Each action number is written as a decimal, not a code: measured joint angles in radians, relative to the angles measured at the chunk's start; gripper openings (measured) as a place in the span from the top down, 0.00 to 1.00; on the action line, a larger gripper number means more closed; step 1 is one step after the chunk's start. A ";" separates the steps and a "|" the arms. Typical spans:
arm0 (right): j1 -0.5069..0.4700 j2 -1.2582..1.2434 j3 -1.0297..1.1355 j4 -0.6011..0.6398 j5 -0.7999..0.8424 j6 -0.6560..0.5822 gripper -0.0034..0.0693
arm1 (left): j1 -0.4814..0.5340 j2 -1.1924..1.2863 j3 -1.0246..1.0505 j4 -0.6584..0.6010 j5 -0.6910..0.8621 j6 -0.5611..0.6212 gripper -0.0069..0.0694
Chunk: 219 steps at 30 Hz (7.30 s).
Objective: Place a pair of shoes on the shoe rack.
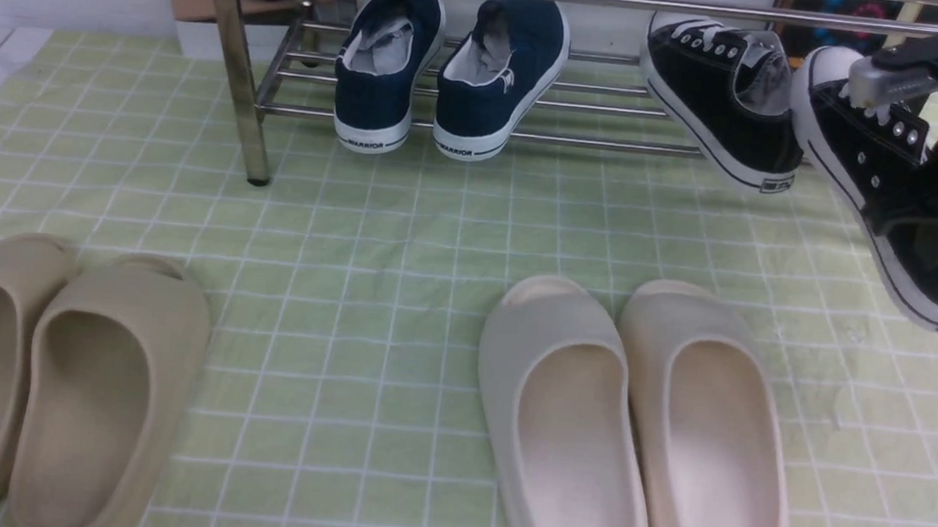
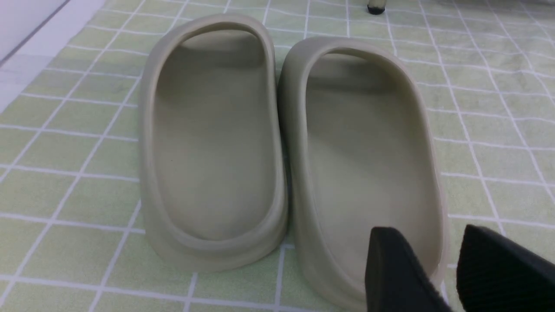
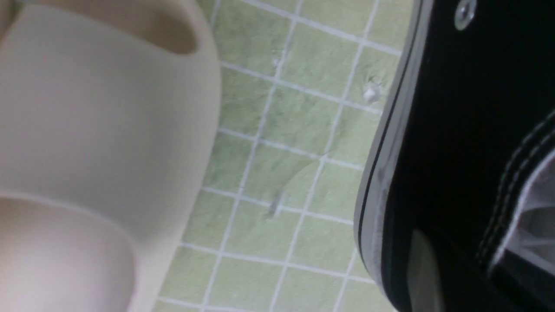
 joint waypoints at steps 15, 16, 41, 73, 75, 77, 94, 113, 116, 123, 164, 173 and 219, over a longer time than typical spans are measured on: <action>0.001 -0.025 -0.126 0.028 0.074 -0.003 0.93 | 0.000 0.000 0.000 0.000 0.000 0.000 0.60; 0.001 -0.033 -0.126 0.028 0.074 -0.007 0.93 | 0.000 0.000 0.000 0.000 0.000 0.000 0.60; 0.001 0.069 -0.126 -0.023 0.061 -0.022 0.92 | 0.000 0.000 0.000 0.000 0.000 0.000 0.60; 0.001 0.223 -0.127 -0.178 -0.453 -0.052 0.92 | 0.000 0.000 0.000 0.000 0.000 0.000 0.60; 0.001 0.228 -0.127 -0.179 -0.463 -0.052 0.92 | 0.000 0.000 0.000 0.000 0.000 0.000 0.60; 0.001 0.236 -0.127 -0.183 -0.477 -0.052 0.92 | 0.000 0.000 0.000 0.000 0.000 0.000 0.60; 0.001 0.236 -0.134 -0.219 -0.483 -0.047 0.47 | 0.000 0.000 0.000 0.000 0.000 0.000 0.60; -0.091 0.007 0.059 -0.073 -0.238 0.088 0.95 | 0.000 0.000 0.000 0.000 0.000 0.000 0.60; -0.111 0.040 0.141 -0.050 -0.421 0.091 0.96 | 0.000 0.000 0.000 0.000 0.000 0.000 0.60; -0.112 0.121 0.136 -0.049 -0.686 0.096 0.96 | 0.000 0.000 0.000 0.000 0.000 0.000 0.60; -0.058 -0.980 0.716 0.163 -0.779 0.106 0.95 | 0.000 0.000 0.000 0.000 0.000 0.000 0.60; -0.058 -1.312 0.826 0.168 -0.678 0.106 0.95 | 0.000 0.000 0.000 0.000 0.000 0.000 0.60; -0.241 -1.765 1.611 0.107 -0.999 0.177 0.96 | 0.000 0.000 0.000 0.000 0.000 0.000 0.60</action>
